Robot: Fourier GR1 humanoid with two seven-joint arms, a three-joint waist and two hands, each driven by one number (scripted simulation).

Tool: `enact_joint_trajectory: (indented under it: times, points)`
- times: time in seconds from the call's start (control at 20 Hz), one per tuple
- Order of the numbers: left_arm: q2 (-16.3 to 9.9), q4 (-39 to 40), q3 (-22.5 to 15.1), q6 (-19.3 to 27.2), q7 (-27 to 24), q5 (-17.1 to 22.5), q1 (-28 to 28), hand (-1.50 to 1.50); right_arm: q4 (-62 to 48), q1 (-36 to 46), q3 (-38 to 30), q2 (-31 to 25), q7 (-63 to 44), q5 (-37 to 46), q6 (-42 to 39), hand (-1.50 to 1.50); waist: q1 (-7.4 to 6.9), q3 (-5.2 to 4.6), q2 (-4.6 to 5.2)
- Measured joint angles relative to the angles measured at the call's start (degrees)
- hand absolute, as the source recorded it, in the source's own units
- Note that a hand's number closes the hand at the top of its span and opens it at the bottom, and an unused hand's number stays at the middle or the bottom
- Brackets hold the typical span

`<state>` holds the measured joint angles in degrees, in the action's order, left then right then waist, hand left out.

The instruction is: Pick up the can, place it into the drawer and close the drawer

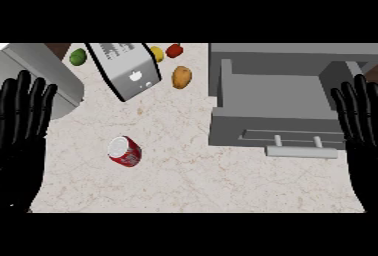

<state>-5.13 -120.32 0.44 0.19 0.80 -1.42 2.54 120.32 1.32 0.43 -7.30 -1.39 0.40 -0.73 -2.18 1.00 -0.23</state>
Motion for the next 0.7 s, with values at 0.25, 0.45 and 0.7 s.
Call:
enact_joint_trajectory:
  times: [0.25,0.45,0.7]
  points:
    - [-3.60,1.58,-5.05,-13.65,-1.45,11.71,1.98,-1.50,-1.21,0.37,1.29,1.13,0.92,-0.98,-0.57,-1.50,2.62,-0.90,0.42]
    - [-10.35,5.23,-9.80,-26.77,0.53,18.81,1.39,-1.50,-3.21,-1.84,-0.02,2.36,-1.98,-0.88,1.77,-1.50,5.04,-1.14,1.25]
    - [-21.97,12.41,-6.25,-43.01,0.05,30.86,1.10,-1.50,-2.86,-5.65,-3.14,2.29,-6.11,-1.57,3.72,-1.50,4.86,-1.16,0.95]
